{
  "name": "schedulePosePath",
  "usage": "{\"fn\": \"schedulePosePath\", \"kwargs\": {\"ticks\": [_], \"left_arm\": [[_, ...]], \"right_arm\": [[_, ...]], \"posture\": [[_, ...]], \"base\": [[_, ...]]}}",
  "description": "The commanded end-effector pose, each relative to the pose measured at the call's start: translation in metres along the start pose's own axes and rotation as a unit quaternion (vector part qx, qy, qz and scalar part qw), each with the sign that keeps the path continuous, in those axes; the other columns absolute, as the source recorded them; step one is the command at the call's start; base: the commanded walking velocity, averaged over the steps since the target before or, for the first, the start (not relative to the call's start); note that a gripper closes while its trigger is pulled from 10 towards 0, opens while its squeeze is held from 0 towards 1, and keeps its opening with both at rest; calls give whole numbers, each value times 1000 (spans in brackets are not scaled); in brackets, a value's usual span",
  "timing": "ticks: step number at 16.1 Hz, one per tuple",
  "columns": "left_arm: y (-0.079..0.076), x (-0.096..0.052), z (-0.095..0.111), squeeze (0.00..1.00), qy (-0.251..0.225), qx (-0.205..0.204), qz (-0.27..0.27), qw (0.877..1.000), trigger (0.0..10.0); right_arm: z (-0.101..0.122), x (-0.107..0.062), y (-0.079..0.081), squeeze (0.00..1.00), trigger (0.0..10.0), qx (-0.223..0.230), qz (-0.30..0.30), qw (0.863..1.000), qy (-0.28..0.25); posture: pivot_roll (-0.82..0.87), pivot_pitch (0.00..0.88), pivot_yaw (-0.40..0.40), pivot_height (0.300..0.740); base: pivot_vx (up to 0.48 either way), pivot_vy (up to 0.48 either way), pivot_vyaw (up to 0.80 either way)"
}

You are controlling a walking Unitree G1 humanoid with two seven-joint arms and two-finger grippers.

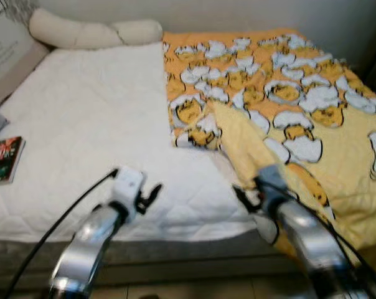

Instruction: Clean up the room

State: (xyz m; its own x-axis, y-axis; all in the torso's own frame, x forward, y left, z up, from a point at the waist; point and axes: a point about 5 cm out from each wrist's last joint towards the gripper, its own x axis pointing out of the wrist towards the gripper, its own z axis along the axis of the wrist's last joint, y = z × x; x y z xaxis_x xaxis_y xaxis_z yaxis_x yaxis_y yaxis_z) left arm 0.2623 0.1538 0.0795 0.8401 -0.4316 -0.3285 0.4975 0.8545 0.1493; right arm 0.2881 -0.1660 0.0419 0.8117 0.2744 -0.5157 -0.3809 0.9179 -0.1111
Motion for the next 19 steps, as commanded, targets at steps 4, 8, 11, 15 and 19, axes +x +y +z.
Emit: {"fn": "schedulePosePath", "kwargs": {"ticks": [4, 8, 11, 15, 19], "left_arm": [[3, 1, 8, 0, 18, 52, -49, 997, 10000], [-6, -12, 6, 0, 35, 68, -91, 993, 10000], [-7, -20, 4, 0, 48, 78, -107, 990, 10000], [-5, -35, 4, 0, 54, 77, -102, 990, 10000], [-11, -37, 5, 0, 52, 69, -125, 988, 10000]], "right_arm": [[-11, 32, 0, 0, 10000, -77, -40, 993, 74], [-22, 33, -12, 0, 10000, -156, -96, 976, 115], [-27, 32, -17, 0, 4000, -163, -114, 972, 129], [-27, 29, -27, 0, 0, -180, -140, 965, 130], [-32, 26, -31, 0, 0, -199, -151, 958, 140]], "posture": [[20, 0, 99, 740], [100, 0, 92, 740], [139, 0, 92, 740], [161, 0, 80, 740], [147, 0, 84, 740]], "base": [[0, 0, 0], [0, 0, 0], [0, 0, 0], [0, 0, 0], [0, 0, 0]]}}
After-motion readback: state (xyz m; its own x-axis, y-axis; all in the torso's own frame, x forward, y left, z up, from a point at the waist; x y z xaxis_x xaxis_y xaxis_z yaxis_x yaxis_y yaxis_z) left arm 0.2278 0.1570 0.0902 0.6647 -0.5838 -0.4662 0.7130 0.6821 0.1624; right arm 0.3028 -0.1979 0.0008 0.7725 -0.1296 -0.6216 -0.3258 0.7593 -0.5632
